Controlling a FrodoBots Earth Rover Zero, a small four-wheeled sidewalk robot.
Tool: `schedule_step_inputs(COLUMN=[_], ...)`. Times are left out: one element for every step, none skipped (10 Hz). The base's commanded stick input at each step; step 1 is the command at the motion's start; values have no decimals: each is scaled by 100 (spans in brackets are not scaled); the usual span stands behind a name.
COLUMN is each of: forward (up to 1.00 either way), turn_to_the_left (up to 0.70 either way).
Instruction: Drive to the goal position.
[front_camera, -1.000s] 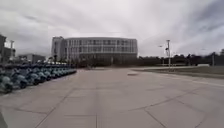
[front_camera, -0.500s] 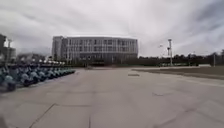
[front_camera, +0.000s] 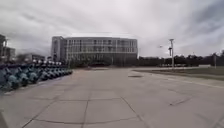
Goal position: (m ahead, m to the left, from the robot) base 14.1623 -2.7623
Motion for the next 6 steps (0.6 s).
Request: schedule_step_inputs(forward=[100, 100, 100, 100, 100, 100], turn_to_the_left=[0, 0, 0, 0, 0, 0])
